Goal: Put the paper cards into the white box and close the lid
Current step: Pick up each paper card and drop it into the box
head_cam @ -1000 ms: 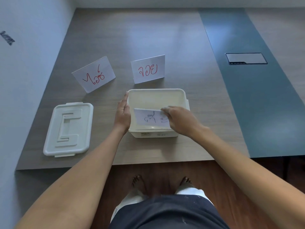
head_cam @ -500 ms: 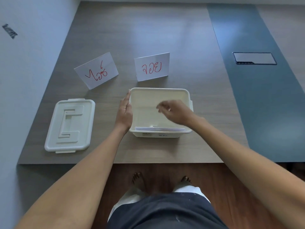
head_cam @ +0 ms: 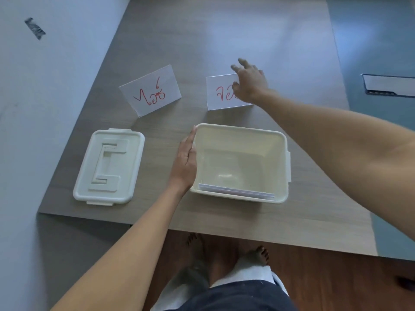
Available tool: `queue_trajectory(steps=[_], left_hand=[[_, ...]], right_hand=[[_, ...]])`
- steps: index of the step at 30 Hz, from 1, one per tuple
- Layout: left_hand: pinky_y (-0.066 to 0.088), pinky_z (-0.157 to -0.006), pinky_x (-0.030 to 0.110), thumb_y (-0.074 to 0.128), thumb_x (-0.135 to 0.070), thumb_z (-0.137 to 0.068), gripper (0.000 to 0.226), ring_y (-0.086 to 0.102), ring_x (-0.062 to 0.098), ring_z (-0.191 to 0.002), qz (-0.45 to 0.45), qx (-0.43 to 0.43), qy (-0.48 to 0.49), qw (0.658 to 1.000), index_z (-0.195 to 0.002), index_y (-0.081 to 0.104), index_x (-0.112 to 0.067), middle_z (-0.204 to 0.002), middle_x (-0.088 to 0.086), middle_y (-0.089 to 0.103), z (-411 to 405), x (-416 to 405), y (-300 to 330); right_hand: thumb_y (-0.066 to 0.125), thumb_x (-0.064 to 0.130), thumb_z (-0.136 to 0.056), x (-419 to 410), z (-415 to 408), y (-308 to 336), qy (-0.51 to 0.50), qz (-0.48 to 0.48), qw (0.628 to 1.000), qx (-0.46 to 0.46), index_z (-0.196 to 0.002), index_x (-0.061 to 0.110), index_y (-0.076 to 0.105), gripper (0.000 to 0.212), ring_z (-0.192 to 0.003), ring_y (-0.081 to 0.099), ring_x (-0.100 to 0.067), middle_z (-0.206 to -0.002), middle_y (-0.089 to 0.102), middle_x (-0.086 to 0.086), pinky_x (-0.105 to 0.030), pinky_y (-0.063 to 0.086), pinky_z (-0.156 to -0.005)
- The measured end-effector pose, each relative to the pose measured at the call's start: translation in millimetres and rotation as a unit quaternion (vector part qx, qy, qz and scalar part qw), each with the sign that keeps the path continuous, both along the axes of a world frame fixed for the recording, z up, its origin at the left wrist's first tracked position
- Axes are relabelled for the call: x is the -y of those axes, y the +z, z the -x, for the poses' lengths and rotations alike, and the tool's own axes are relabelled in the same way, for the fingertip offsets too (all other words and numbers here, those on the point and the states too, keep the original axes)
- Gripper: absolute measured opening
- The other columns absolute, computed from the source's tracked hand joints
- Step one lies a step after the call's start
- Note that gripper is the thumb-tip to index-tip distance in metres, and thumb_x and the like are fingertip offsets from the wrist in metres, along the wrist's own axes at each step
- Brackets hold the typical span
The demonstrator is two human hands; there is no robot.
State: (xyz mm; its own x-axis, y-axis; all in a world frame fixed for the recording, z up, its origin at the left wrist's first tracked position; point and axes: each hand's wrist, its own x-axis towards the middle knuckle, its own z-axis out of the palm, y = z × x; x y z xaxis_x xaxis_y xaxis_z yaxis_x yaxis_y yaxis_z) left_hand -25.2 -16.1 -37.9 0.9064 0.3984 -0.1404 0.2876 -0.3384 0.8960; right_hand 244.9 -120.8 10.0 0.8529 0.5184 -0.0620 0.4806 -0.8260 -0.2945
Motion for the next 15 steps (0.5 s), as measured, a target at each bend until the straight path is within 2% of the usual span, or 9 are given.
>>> queue_trajectory(steps=[2,5,7,10,13,15], left_hand=[[0.013,-0.099,-0.008,0.026,-0.013,-0.104,0.054,0.024,-0.028,-0.127,-0.008,0.0,0.0,1.0,-0.155,0.03,-0.033,-0.153,-0.015,0.036,-0.8,-1.3,-2.1],[0.015,-0.1,-0.007,0.026,-0.014,-0.104,0.055,0.029,-0.016,-0.134,0.0,-0.002,0.001,1.0,-0.155,0.028,-0.035,-0.15,-0.015,0.037,-0.3,-1.8,-3.3],[0.016,-0.102,-0.006,0.026,-0.013,-0.104,0.056,0.028,-0.009,-0.139,0.006,0.001,-0.001,1.0,-0.155,0.028,-0.036,-0.152,-0.015,0.036,0.5,-1.7,-4.0],[0.015,-0.104,-0.004,0.026,-0.012,-0.104,0.056,0.027,-0.008,-0.14,0.002,0.01,-0.003,1.0,-0.155,0.028,-0.034,-0.154,-0.014,0.035,-0.1,-2.4,-5.9],[0.015,-0.102,-0.005,0.026,-0.013,-0.104,0.055,0.029,-0.006,-0.139,0.0,0.006,-0.005,1.0,-0.155,0.028,-0.035,-0.153,-0.012,0.036,-0.1,-2.5,-6.8],[0.016,-0.101,-0.006,0.026,-0.014,-0.104,0.055,0.03,-0.008,-0.138,0.001,0.0,-0.006,1.0,-0.155,0.028,-0.036,-0.151,-0.012,0.038,0.2,-2.3,-5.4]], right_hand=[[0.052,0.019,-0.094,-2.8,-10.4,-8.7,0.032,0.051,0.998,0.011,-0.152,0.014,0.03,0.063,-0.148,0.023,-0.029,-0.163,0.02,-0.009,-0.046,0.02,-0.118],[0.05,0.018,-0.096,-1.1,-19.0,-23.8,0.055,0.091,0.994,0.021,-0.151,0.012,0.03,0.059,-0.144,0.027,-0.032,-0.155,0.032,-0.013,-0.047,0.021,-0.115],[0.051,0.013,-0.095,-0.1,-19.8,-28.1,0.064,0.105,0.99,0.063,-0.144,0.009,0.04,0.05,-0.134,0.037,-0.037,-0.143,0.043,-0.017,-0.047,0.026,-0.11],[0.053,0.0,-0.088,1.1,-17.4,-24.4,0.123,0.106,0.981,0.108,-0.117,0.007,0.062,0.031,-0.111,0.056,-0.037,-0.117,0.059,-0.019,-0.042,0.034,-0.098],[0.049,-0.006,-0.087,8.7,-9.4,-19.0,0.138,0.092,0.983,0.083,-0.105,0.006,0.065,0.027,-0.099,0.064,-0.037,-0.109,0.061,-0.016,-0.037,0.04,-0.082],[0.049,-0.006,-0.086,16.7,-1.6,-14.1,0.121,0.072,0.986,0.086,-0.104,0.006,0.064,0.027,-0.097,0.064,-0.037,-0.108,0.063,-0.016,-0.034,0.038,-0.078]])
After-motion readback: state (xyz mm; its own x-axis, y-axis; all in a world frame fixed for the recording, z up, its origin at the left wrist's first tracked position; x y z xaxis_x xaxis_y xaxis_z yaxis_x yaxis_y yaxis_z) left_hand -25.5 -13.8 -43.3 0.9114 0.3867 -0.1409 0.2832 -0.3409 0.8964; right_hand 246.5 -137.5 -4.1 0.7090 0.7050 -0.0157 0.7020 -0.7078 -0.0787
